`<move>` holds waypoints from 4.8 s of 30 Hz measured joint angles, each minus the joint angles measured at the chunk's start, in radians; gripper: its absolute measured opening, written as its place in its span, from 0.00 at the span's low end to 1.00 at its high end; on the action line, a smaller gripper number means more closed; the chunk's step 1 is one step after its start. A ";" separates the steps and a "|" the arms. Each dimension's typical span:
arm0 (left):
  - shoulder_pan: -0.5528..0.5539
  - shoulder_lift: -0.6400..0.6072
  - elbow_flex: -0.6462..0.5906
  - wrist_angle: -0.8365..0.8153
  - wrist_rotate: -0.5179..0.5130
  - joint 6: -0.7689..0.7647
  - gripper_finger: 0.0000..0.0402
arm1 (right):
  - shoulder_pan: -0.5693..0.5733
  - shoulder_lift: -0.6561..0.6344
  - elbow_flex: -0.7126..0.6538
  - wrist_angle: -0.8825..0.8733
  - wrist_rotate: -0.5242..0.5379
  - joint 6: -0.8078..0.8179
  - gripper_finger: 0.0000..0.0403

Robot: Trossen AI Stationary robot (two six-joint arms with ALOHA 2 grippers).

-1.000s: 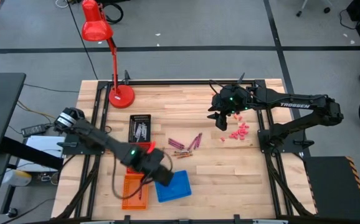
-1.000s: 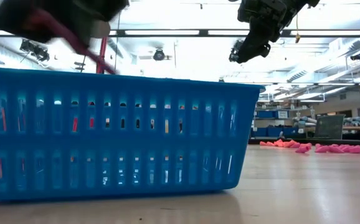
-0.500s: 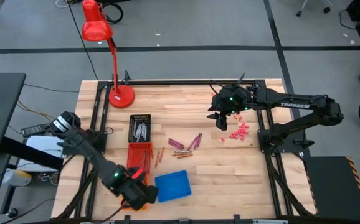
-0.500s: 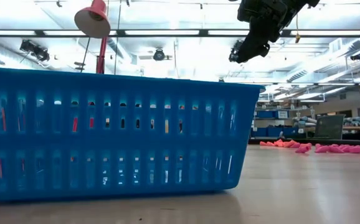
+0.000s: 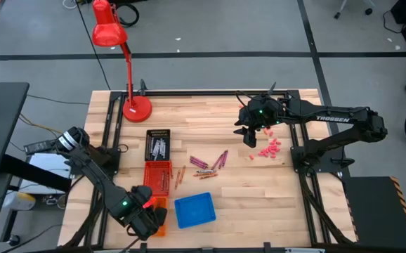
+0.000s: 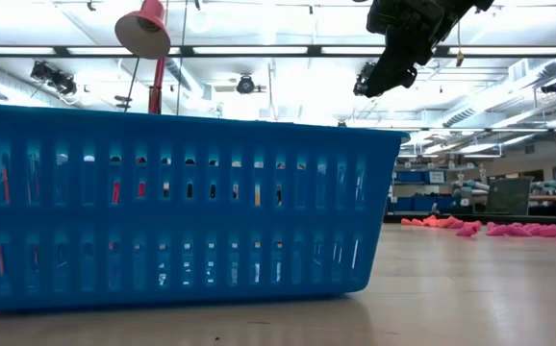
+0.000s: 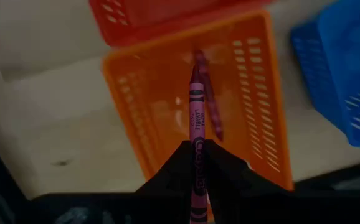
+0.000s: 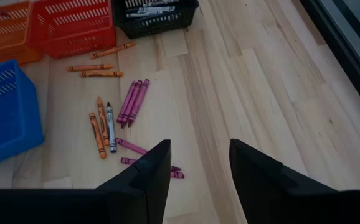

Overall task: Sort crayons
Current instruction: Put the red crayon into the orange bin

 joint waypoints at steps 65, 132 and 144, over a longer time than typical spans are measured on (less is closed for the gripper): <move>0.309 0.012 0.000 0.241 -0.073 0.556 0.33 | 0.014 0.000 0.000 0.081 -0.046 -0.003 0.41; 0.822 0.280 0.001 0.938 -0.009 1.221 0.33 | -0.105 0.105 -0.002 -0.037 0.021 0.035 0.41; 0.810 0.364 0.063 0.853 -0.060 1.222 0.33 | -0.108 0.105 -0.002 -0.043 0.058 0.037 0.41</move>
